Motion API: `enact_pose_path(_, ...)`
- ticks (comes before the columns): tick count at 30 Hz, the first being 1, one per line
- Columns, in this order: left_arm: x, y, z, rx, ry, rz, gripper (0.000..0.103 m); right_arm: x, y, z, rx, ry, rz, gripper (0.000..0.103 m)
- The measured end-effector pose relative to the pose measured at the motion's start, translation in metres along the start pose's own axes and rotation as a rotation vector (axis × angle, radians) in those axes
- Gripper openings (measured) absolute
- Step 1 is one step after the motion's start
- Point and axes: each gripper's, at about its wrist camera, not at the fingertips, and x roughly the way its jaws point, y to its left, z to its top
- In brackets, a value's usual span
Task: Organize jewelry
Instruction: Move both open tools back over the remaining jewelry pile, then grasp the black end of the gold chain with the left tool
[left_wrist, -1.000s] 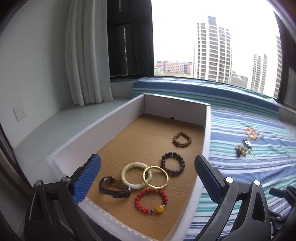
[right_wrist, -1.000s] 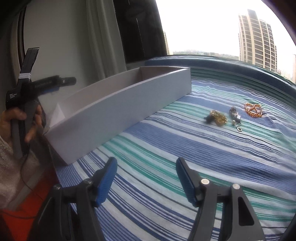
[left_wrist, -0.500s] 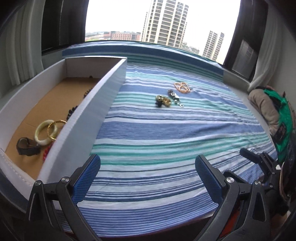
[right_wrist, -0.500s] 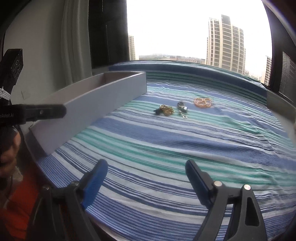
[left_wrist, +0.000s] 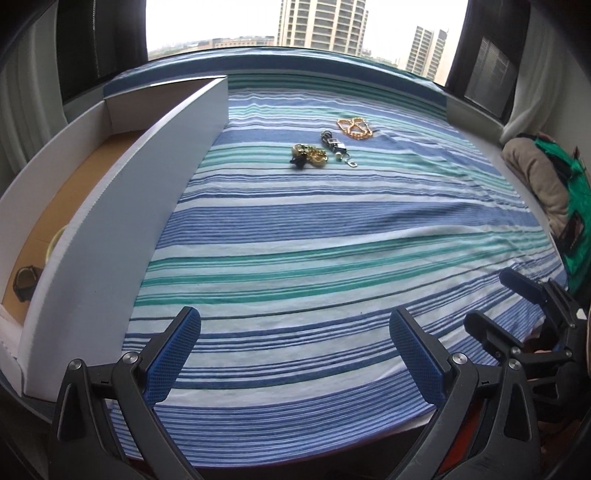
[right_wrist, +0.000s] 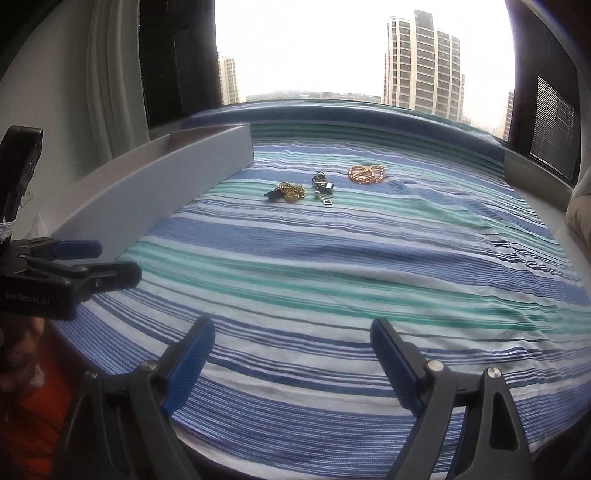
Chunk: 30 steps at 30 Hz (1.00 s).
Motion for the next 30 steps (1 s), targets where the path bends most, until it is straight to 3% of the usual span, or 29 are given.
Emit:
enact_pose_path(12,-0.008,0.005,0.027,-0.043,0.028,0.007,0.102,-0.007,-0.029,-0.007,0.075,0.015,-0.017,0.088)
enact_pose_path(21,-0.043,0.018,0.106,-0.172,-0.039,-0.105,0.102,-0.018,-0.057,-0.006,0.135,-0.027,-0.026,0.088)
enact_pose_path(24,-0.02,0.009,0.138,-0.146,0.004,-0.146,0.102,-0.016,-0.063,-0.005,0.163,-0.028,-0.017,0.088)
enact_pose_path(27,0.027,0.006,0.165,-0.157,0.077,-0.153,0.102,-0.017,-0.068,-0.004,0.182,-0.037,-0.006,0.088)
enact_pose_path(30,0.084,0.005,0.181,-0.162,0.142,-0.108,0.1,-0.018,-0.069,-0.004,0.185,-0.043,0.003,0.088)
